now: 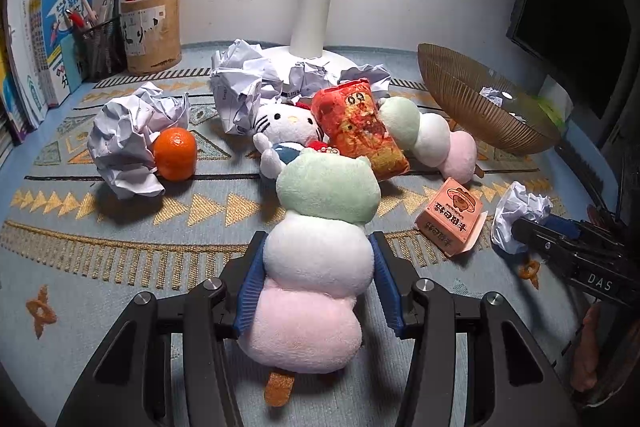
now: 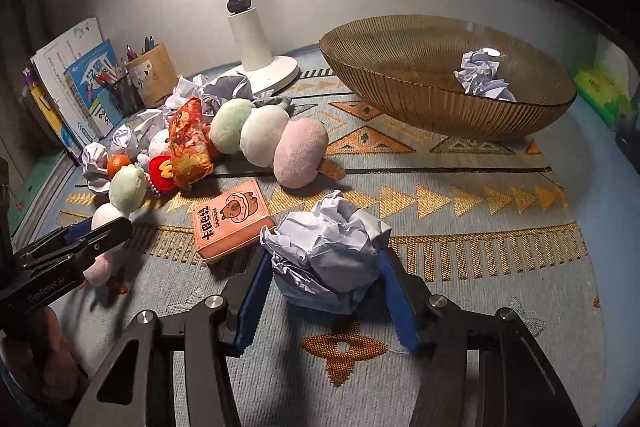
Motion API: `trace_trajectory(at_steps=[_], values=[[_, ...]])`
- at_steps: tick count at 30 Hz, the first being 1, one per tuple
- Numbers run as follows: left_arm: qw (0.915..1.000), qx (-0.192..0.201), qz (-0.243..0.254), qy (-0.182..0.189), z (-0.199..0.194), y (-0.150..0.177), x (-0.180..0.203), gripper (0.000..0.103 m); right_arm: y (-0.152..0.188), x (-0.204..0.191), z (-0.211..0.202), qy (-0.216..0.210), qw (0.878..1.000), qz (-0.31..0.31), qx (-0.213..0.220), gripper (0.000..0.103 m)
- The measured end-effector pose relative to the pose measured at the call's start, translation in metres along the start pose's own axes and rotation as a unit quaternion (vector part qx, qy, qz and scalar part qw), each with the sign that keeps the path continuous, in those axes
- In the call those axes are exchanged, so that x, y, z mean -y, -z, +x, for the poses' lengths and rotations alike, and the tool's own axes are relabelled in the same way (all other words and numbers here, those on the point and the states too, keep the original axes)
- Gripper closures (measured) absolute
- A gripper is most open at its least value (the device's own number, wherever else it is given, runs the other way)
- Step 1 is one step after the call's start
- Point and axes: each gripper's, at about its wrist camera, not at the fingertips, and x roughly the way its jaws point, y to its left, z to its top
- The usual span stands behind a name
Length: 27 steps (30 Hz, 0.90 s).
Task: Organize objects
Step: 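Lift and carry the dango and paper ball over the bowl with both tools, then open both tools to release the dango and paper ball into the bowl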
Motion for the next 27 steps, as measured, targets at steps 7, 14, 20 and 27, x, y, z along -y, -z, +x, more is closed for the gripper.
trace_trajectory(at_steps=[7,14,20,27], values=[[0.9998,0.013,0.005,0.012,-0.011,-0.004,0.009,0.056,0.0,0.005,-0.014,-0.005,1.0,0.011,0.026,0.051],[0.9953,0.058,0.04,0.066,-0.045,-0.064,0.064,0.056,-0.033,0.024,-0.07,-0.015,0.996,0.034,0.084,0.051],[0.9886,0.09,0.048,0.112,-0.04,-0.135,0.116,0.056,-0.09,0.057,-0.116,0.023,0.988,0.068,0.14,0.051],[0.9871,0.079,0.038,0.134,0.015,-0.178,0.152,0.056,-0.139,0.108,-0.102,0.023,0.979,0.133,0.154,0.051]])
